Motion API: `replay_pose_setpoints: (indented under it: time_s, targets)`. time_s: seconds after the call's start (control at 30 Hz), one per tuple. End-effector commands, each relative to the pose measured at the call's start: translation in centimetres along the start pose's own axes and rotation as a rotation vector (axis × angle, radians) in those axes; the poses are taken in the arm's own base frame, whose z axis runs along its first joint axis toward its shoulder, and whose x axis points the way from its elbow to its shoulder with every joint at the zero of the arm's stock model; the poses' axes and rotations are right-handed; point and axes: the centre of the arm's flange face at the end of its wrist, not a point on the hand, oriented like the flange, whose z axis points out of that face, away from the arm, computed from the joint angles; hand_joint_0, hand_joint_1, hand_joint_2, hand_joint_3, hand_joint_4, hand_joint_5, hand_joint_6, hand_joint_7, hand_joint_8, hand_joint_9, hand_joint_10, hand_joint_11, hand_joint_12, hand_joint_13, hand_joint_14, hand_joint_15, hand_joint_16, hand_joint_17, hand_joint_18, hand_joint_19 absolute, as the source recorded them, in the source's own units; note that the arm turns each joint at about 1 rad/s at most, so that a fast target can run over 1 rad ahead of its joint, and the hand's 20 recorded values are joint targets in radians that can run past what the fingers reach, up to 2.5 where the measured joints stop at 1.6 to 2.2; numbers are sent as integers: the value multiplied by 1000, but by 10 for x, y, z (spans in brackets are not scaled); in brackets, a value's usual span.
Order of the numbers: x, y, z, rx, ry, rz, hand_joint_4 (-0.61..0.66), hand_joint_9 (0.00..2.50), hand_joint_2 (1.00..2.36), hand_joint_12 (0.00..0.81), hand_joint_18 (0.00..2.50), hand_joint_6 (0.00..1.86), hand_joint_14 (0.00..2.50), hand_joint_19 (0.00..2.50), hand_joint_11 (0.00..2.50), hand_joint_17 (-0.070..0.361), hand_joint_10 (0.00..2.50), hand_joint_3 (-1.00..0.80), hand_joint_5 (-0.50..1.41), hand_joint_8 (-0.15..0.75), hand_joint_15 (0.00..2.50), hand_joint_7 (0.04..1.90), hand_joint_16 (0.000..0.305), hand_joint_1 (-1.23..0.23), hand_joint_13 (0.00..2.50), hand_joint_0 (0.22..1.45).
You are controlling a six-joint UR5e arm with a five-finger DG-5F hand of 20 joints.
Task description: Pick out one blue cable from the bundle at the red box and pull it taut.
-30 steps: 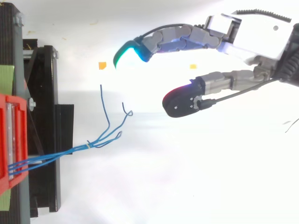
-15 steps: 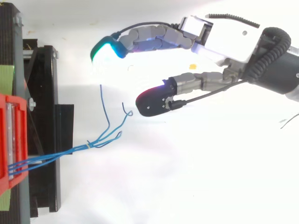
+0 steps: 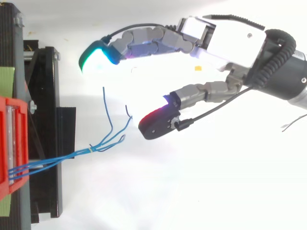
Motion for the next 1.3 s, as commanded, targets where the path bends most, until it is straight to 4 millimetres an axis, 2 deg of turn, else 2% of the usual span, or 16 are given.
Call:
replay_pose_setpoints:
  time_s: [0.0,0.03,0.17,0.33,0.5,1.27]
  targets:
    - [8,-10,3,-15,21,5,197,529,1000,331,297,502,0,320,144,111,6,-500,-202,264,14,682,49,-723,437,388]
    - [12,-15,4,-18,27,7,197,527,1000,326,300,502,0,321,144,109,5,-500,-200,261,17,685,49,-719,442,397]
    - [24,-14,7,-49,50,36,191,536,1000,319,302,502,0,343,161,103,7,-500,-195,257,36,695,46,-692,453,420]
    - [39,-3,11,-77,67,55,192,559,1000,316,305,502,1,364,181,101,7,-500,-190,251,54,709,45,-677,468,434]
    - [55,-25,15,-55,91,102,197,586,1000,312,318,502,3,393,191,99,7,-500,-182,253,71,723,44,-662,487,448]
    - [56,-24,20,-78,136,176,203,695,1000,305,401,503,7,482,278,98,11,-500,-153,253,174,815,44,-628,599,496]
